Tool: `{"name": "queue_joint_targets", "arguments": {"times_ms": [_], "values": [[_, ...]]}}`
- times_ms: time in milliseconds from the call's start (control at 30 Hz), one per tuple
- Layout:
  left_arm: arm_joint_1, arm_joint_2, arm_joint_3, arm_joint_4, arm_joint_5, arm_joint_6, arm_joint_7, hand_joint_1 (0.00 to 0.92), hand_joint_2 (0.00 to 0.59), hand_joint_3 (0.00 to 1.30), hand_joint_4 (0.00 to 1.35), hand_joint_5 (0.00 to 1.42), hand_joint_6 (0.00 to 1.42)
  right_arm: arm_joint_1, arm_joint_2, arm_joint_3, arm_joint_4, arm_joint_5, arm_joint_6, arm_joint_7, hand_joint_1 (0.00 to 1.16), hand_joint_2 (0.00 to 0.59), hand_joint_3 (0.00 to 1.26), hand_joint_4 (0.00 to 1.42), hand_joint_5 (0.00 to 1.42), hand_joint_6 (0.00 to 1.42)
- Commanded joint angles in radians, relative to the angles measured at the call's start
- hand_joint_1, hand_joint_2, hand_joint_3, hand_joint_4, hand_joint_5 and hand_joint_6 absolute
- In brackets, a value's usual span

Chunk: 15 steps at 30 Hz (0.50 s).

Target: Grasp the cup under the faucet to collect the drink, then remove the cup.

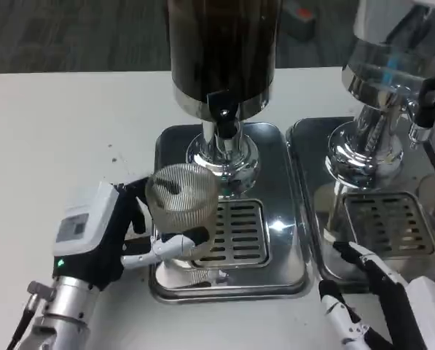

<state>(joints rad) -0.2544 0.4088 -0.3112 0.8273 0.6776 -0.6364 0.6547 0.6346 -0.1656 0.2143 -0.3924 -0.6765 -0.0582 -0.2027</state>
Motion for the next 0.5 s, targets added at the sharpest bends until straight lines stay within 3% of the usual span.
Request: {"name": "queue_joint_targets", "arguments": {"times_ms": [33,500], "values": [[-0.049,-0.019,-0.02,0.048,0.009,0.001,0.006,0.295,0.097,0.59,0.81,1.01,1.42,0.021,0.003,-0.001,-0.02,0.0,0.0,-0.006,0.26,0.397,0.23,0.22,0.2,0.3],[-0.124,-0.055,-0.085,0.151,0.022,-0.003,0.025,0.281,0.099,0.57,0.79,0.99,1.42,0.062,0.003,-0.01,-0.063,-0.005,0.014,0.008,0.26,0.397,0.23,0.22,0.2,0.3]]}}
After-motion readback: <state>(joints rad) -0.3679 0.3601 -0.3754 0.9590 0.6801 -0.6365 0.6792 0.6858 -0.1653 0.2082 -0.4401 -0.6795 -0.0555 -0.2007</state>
